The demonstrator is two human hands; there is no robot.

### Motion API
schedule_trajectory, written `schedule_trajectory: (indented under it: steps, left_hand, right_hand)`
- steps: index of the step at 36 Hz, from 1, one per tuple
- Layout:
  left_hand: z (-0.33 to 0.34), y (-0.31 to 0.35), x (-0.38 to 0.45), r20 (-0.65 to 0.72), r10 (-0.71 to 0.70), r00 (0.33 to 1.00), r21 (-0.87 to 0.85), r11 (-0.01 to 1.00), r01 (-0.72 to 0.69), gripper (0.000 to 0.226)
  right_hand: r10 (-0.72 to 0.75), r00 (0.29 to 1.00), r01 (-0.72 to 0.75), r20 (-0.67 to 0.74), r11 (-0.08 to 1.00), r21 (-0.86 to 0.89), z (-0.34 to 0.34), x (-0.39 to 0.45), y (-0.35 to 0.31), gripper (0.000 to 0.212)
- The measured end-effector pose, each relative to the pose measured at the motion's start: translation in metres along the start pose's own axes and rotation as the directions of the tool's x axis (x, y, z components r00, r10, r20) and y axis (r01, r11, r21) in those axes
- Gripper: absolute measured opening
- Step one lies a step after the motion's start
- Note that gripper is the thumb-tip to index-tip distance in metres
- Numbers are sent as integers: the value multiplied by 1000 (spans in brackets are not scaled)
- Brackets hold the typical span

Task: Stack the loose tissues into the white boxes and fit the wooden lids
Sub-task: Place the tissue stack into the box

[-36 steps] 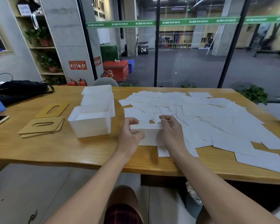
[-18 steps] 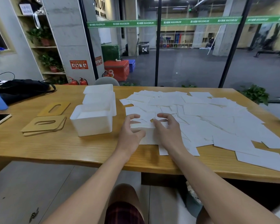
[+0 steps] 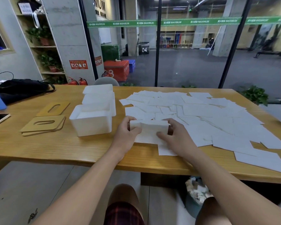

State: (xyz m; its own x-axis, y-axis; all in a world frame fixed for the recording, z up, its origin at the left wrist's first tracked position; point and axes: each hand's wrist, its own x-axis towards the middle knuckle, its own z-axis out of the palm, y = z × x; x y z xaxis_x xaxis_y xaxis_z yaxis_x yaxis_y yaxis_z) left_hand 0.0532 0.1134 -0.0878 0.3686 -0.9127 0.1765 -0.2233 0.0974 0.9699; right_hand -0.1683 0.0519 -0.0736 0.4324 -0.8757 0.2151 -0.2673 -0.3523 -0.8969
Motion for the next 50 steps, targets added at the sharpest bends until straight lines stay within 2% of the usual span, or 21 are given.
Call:
schedule_trajectory:
  steps: [1, 3, 6, 10, 12, 15, 18, 21, 24, 26, 29, 33, 39, 43, 46, 50]
  left_hand:
    - [-1, 0, 1, -5, -3, 1000, -5, 1000, 3, 21]
    - [-4, 0, 2, -8, -10, 1000, 22, 1000, 10, 26]
    - [-9, 2, -1, 13, -27, 1000, 119, 993, 25, 42]
    - [-19, 4, -4, 38, -92, 995, 67, 994, 89, 49]
    - [-27, 3, -5, 66, -120, 991, 69, 991, 115, 45]
    - [-38, 1, -7, 80, -162, 984, -35, 986, 165, 42]
    - [-48, 7, -12, 71, -105, 992, -59, 992, 109, 45]
    - [-61, 14, -18, 110, -20, 994, 3, 1000, 20, 40]
    - [-80, 24, -22, 124, 49, 991, 98, 993, -61, 25]
    - [-94, 33, -22, 109, 76, 991, 181, 979, -95, 24]
    - [-118, 41, -19, 81, 89, 993, 345, 932, -111, 26]
    - [-152, 48, -7, 75, 97, 992, 460, 880, -121, 21]
    - [-195, 64, 20, 45, 77, 996, 618, 781, -89, 19]
    - [-216, 67, 45, 16, 75, 997, 745, 664, -62, 23]
    - [-227, 61, 61, -27, 38, 999, 799, 601, -2, 27]
    - [-234, 47, 75, -29, 25, 999, 853, 522, 12, 28]
  right_hand:
    - [15, 1000, -15, -12, 999, 33, 1, 1, -1, 25]
    - [61, 998, -58, -21, 994, 95, 3, 2, -2, 24]
    - [116, 992, -109, -44, 984, 139, 7, 2, -2, 38]
    - [132, 990, -137, 41, 971, 195, 5, 0, 0, 53]
    - [77, 993, -94, 92, 976, 195, 1, 0, 3, 49]
    - [43, 994, -58, 102, 989, 139, -1, -1, 4, 34]
    - [33, 997, -42, 71, 992, 123, -1, 1, 2, 19]
    - [10, 997, -18, 79, 995, 96, 2, 5, -4, 10]
    - [-14, 997, 4, 74, 992, 128, 12, 13, -16, 7]
    - [-25, 996, 13, 87, 990, 143, 20, 18, -27, 10]
    - [-62, 990, 42, 128, 987, 153, 36, 28, -45, 22]
    - [-94, 983, 75, 155, 990, 122, 56, 44, -67, 30]
    - [-131, 980, 118, 152, 989, 94, 92, 81, -97, 31]
    - [-113, 986, 110, 121, 993, 33, 120, 109, -112, 31]
    - [-104, 988, 112, 110, 991, -69, 139, 126, -118, 28]
    - [-107, 987, 126, 117, 978, -166, 155, 143, -117, 28]
